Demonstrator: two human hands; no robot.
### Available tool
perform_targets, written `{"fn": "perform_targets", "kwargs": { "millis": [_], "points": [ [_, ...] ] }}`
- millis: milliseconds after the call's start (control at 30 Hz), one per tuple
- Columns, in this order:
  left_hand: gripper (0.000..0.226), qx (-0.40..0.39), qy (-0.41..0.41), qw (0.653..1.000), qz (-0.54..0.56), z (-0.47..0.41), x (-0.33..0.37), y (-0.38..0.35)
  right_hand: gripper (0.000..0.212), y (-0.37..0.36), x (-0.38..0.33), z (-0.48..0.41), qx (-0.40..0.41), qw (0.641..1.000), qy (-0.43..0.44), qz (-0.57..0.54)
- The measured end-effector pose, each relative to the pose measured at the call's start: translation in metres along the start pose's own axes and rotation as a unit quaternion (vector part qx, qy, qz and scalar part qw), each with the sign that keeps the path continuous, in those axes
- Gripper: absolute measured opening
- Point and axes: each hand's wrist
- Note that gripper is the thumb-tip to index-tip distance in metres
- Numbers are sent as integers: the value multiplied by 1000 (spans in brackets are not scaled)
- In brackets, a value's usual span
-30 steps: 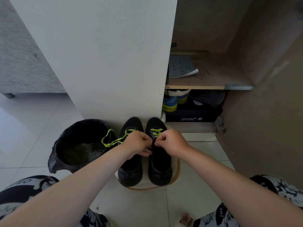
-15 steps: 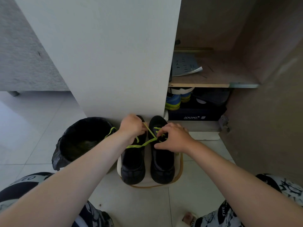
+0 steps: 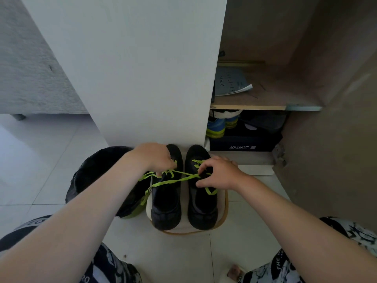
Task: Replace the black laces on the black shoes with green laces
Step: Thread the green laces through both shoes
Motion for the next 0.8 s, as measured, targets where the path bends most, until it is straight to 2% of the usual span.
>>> {"fn": "perform_targets", "kwargs": {
  "millis": [33,67,100,133,167,200,267,333,367,400,433,467,500,533,567,633,733,800],
  "points": [
    [40,-6,-1,1000,15,2,4,-2,40,0,-1,0,0,1000,2,6],
    [41,23,-13,997,71,2,7,-1,40,1,-2,0,0,1000,0,11],
    [39,64,-18,983,169,0,8,2,41,2,-2,0,-1,1000,-3,14],
    [35,109,-17,950,292,-3,6,3,41,3,-1,0,-3,1000,-6,17],
    [30,160,-7,893,421,-7,5,4,41,3,-1,0,-6,1000,-9,20],
    [25,210,13,814,541,-12,0,6,40,4,-1,1,-8,1000,-11,22],
    [21,281,53,629,722,-19,-14,10,39,4,-3,1,-8,1000,-11,18],
    [19,239,42,444,863,-23,-23,11,38,3,-5,0,-8,1000,-8,22],
    [19,200,23,391,898,-24,-24,10,38,3,-6,-1,-10,1000,-7,27],
    [20,176,0,402,899,-22,-22,10,38,3,-7,-1,-12,999,-7,29],
    [24,177,-14,493,852,-21,-20,10,38,3,-7,-1,-14,999,-7,30],
    [28,195,-23,648,736,-20,-19,9,38,4,-7,-1,-14,999,-7,31],
    [31,208,-24,804,556,-18,-19,9,38,4,-7,-1,-14,999,-6,33],
    [33,188,-19,906,379,-15,-18,10,39,4,-7,-1,-13,999,-5,36],
    [35,137,-9,959,247,-14,-17,9,40,5,-7,-1,-12,999,-6,40],
    [38,55,28,993,105,-14,-16,3,41,5,-7,-2,-11,999,-9,46],
    [37,-21,76,995,66,-12,-17,-3,44,7,-10,-1,-16,998,-12,56],
    [45,-66,86,993,56,-10,-18,2,43,8,-10,-1,-22,998,-16,51]
  ]
}}
Point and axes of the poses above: each hand's wrist, its own z-axis away from the middle knuckle, its own y-axis out of the back of the hand, x = y × z, and after that the axes turned 9 degrees about z, right-handed
